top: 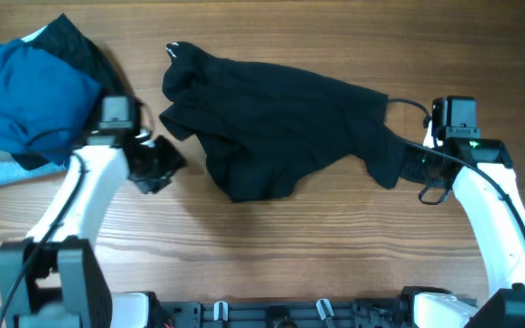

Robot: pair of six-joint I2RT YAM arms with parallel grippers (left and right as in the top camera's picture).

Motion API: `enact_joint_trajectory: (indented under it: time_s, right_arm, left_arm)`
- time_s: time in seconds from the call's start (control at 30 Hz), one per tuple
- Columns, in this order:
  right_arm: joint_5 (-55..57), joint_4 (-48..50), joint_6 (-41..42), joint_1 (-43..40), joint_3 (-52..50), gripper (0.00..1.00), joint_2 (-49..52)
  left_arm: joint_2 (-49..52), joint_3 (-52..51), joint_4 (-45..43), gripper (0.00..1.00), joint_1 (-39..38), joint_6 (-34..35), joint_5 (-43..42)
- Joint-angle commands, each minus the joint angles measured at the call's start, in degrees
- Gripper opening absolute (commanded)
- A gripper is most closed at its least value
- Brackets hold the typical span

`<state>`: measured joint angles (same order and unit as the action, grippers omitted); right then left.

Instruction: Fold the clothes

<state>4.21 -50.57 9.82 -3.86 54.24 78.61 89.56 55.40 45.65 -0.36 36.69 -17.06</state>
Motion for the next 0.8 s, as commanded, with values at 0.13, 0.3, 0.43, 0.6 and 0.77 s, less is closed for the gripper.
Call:
enact_joint_trajectory:
  time_s: [0.13,0.3,0.43,0.6,0.77]
  right_arm:
    - [-9.6,-2.0,2.1,-0.1,-0.6,0.36,-0.8]
    - [-9.9,-1.5,3.9,-0.1,-0.6,0.37,-0.8]
    - [-9.9,-1.5,3.8,-0.1,-0.6,0.38,-0.8]
    - [-9.9,-1.3,3.9,-0.1,-0.6,0.39,-0.8]
    - [-9.9,-1.3,3.9,-0.1,-0.6,0.40,-0.8]
  left_arm:
    - [5.3,0.8,-2.2,0.52,-7.6,5.3,-1.9]
    - [9.3,0.8,-6.3,0.51,-10.3,7.5,-7.2]
    - [12.2,0.8,-8.7,0.49,-13.4,10.8,-9.4]
    - [12.6,0.8,-8.9,0.47,-17.5,11.8,-9.5]
    - [12.6,0.8,-8.8,0.47,-18.7,13.3,-8.3]
